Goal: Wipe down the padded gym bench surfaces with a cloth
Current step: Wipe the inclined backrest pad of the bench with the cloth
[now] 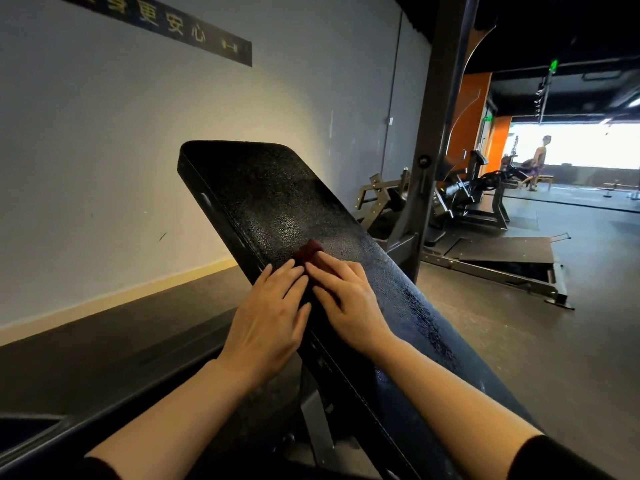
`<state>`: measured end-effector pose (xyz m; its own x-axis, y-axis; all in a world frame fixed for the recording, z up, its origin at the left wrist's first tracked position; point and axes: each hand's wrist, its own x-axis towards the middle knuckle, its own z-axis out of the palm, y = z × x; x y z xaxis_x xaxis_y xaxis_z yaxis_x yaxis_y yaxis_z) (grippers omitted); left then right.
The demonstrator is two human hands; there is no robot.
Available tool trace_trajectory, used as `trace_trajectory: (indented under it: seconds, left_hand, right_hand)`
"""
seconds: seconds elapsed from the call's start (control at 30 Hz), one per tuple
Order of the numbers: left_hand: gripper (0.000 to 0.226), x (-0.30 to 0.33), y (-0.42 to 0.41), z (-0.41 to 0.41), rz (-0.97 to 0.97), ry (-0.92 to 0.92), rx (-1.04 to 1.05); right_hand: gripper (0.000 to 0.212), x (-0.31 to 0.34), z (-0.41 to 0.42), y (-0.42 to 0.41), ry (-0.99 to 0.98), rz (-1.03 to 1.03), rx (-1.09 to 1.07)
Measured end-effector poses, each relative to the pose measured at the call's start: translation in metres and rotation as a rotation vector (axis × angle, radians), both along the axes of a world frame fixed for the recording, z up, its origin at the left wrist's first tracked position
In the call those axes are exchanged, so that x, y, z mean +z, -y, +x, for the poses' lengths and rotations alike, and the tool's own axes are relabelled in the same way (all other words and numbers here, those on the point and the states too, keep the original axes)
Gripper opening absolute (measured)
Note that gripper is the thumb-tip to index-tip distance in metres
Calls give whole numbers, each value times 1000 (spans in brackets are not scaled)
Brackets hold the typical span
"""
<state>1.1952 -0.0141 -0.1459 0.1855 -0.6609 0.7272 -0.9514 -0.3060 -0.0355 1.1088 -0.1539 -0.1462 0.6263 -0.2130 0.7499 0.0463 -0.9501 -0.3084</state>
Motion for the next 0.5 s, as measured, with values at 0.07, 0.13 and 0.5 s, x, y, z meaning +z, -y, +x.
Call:
trace_trajectory:
  seconds: [0.07,0.13,0.5]
  left_hand:
    - [51,-3,5,5,-4,35,4]
    - [50,-7,8,9,-8,57,6]
    - [47,-17,16,16,-74,77,-29]
  right_hand:
    - [37,6,8,26,-15,-70,-53]
    - [38,16,16,59,-50,92,-244]
    - [35,26,24,67,-98,-44,-198]
